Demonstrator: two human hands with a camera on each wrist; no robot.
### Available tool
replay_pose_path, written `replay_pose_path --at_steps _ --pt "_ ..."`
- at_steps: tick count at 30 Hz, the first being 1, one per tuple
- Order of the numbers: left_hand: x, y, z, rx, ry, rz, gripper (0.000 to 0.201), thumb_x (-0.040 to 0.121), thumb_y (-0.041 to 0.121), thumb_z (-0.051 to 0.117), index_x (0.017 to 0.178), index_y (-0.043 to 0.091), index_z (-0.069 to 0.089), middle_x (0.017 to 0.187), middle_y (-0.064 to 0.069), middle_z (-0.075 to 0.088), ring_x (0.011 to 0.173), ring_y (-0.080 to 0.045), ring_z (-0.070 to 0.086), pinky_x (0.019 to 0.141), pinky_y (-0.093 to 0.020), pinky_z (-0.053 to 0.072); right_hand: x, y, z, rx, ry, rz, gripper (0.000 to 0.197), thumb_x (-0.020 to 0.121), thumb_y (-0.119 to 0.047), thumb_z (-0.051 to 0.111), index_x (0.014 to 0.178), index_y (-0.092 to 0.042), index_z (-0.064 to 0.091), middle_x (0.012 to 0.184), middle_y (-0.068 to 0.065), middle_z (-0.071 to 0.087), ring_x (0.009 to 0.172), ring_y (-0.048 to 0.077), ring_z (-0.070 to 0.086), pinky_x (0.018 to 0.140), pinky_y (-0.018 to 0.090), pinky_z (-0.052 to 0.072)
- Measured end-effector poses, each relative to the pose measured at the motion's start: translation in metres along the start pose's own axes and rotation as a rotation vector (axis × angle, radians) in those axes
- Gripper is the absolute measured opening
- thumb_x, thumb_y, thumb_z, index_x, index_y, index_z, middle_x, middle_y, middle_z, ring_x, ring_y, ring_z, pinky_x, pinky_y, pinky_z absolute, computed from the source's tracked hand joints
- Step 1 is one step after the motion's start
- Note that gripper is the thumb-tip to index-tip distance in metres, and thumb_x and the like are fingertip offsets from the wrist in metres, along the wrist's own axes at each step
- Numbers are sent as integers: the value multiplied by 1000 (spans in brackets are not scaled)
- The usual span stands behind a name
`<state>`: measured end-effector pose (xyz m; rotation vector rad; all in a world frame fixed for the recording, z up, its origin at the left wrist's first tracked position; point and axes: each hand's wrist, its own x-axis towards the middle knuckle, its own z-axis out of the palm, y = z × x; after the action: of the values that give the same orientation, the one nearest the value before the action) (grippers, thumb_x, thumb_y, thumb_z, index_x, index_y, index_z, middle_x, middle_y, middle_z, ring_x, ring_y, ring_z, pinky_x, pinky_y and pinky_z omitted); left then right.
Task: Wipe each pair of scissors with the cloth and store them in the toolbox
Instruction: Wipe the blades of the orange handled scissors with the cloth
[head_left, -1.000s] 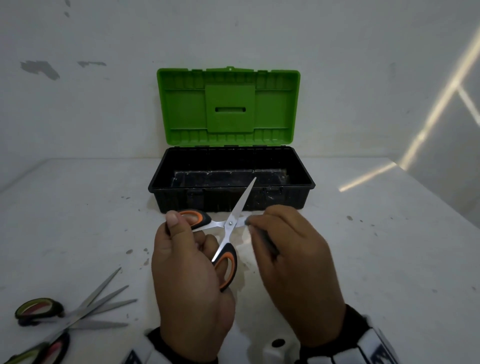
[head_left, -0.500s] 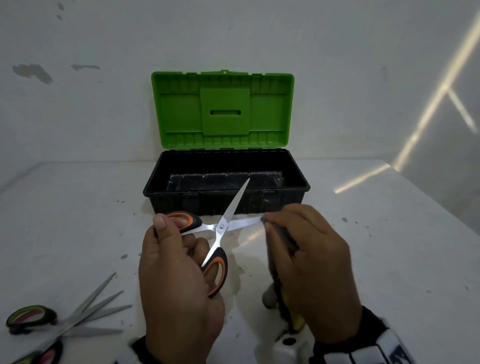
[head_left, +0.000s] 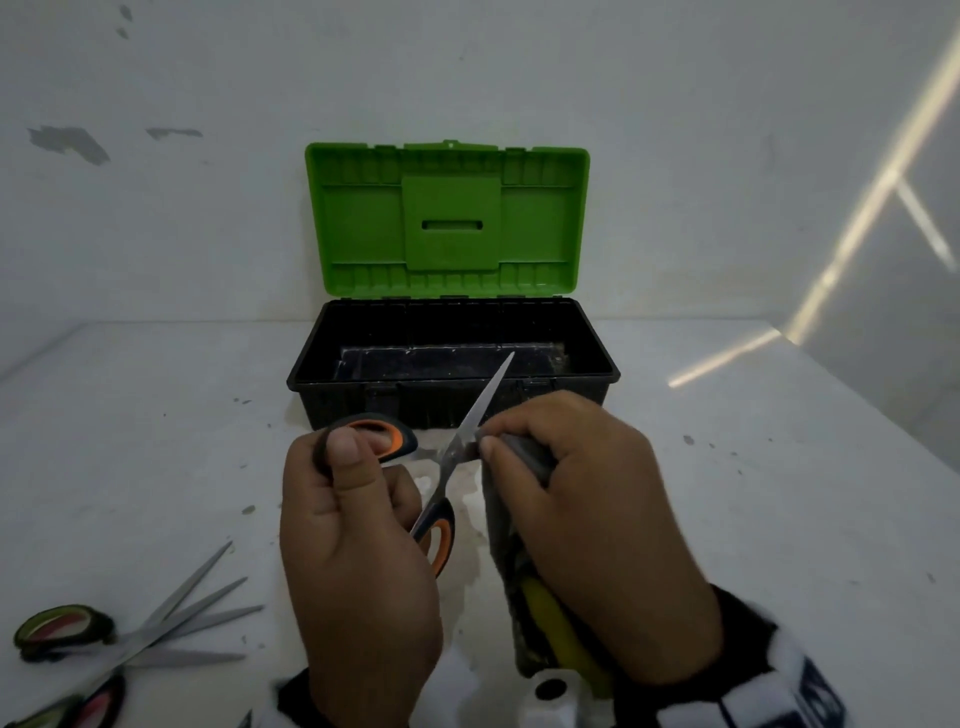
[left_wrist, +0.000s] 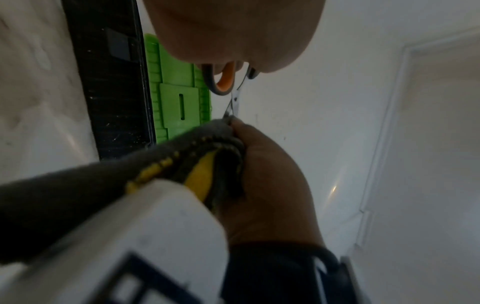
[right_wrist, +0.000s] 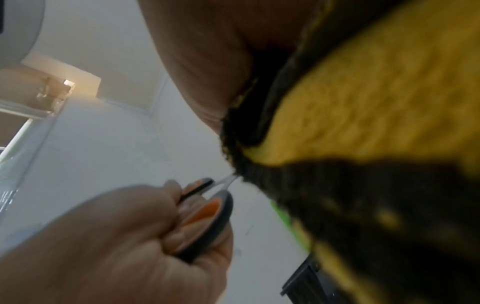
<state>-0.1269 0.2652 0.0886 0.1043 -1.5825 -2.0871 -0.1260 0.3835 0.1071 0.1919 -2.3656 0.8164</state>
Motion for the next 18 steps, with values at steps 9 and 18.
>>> replay_pose_path --at_steps 9,18 --pt "1 -7 -2 17 -25 64 34 92 59 38 81 33 57 49 4 35 44 -8 30 41 -24 26 -1 4 6 5 19 7 8 88 -18 67 87 -25 71 82 -17 59 75 -9 53 79 1 40" --pt "1 -3 -1 -24 -8 -2 34 90 59 39 77 35 58 49 7 35 44 -8 30 43 -25 25 -4 10 9 -14 91 -4 6 87 -15 69 85 -21 72 78 -12 64 67 -10 50 81 -2 38"
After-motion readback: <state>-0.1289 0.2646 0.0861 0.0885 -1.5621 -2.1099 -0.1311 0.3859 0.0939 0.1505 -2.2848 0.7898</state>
